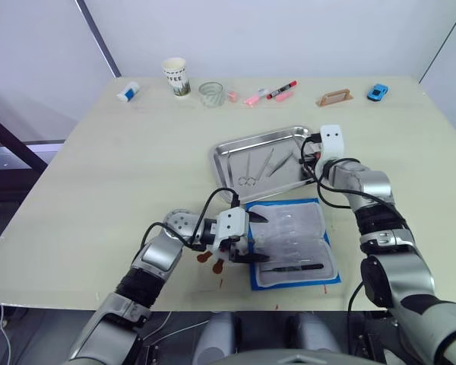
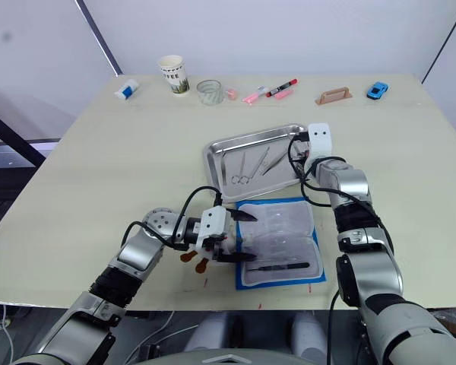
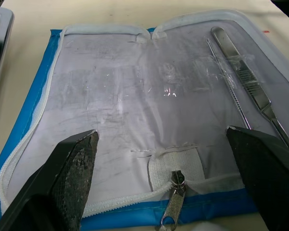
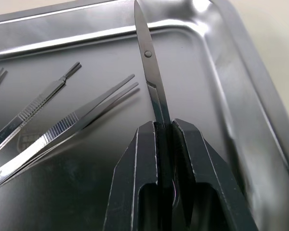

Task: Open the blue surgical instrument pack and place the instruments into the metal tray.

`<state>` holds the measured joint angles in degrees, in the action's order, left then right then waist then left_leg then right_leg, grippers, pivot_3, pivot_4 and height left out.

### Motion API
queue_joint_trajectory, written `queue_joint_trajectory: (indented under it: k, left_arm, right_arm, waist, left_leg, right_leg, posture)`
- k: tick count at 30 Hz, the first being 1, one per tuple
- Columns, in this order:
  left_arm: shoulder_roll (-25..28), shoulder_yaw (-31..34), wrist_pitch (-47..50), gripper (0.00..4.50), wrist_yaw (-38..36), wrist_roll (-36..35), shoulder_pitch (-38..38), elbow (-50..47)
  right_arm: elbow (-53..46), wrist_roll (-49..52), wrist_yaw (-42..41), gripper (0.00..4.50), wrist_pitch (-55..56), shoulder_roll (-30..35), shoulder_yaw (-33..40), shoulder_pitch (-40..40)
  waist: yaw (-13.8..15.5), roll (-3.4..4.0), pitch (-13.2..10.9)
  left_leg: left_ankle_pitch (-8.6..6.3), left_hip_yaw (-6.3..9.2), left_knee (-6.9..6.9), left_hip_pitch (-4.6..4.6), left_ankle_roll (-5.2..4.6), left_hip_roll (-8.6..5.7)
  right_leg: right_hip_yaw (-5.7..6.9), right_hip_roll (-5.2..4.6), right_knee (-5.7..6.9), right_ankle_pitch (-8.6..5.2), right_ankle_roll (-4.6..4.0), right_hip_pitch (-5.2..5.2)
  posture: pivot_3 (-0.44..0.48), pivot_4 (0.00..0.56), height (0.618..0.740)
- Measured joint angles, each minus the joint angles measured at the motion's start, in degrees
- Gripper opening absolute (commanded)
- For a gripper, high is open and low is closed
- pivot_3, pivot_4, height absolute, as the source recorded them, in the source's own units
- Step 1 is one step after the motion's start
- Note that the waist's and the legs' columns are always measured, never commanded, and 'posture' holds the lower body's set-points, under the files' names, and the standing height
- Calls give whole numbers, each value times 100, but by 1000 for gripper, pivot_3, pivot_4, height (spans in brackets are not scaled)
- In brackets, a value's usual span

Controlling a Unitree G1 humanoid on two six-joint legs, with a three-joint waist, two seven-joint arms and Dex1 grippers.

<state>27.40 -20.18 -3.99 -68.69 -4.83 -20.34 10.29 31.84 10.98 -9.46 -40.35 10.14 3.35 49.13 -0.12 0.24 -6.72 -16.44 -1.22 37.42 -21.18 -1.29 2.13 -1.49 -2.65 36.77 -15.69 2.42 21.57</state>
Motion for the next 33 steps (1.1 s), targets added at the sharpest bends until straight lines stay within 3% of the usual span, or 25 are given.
queue_joint_trajectory:
  k: [16, 33]
  left_arm:
    - [17, 41, 210, 4500, 10, 1, 38, -116]
    - [45, 40, 358, 4500, 28, 2, 57, -225]
  right_arm:
    - [652, -167, -25, 92, 475, -453, -25, 299]
    - [877, -285, 169, 92, 721, -259, 124, 320]
  waist:
    - [-56, 5, -2]
    - [-69, 7, -7]
  left_leg:
    - [0, 4, -1, 0, -1, 0]
    - [0, 3, -6, -3, 0, 0]
  right_leg:
    - [1, -2, 0, 2, 4, 0]
    - [1, -10, -1, -1, -2, 1]
  posture:
    - [0, 150, 740]
    - [0, 150, 740]
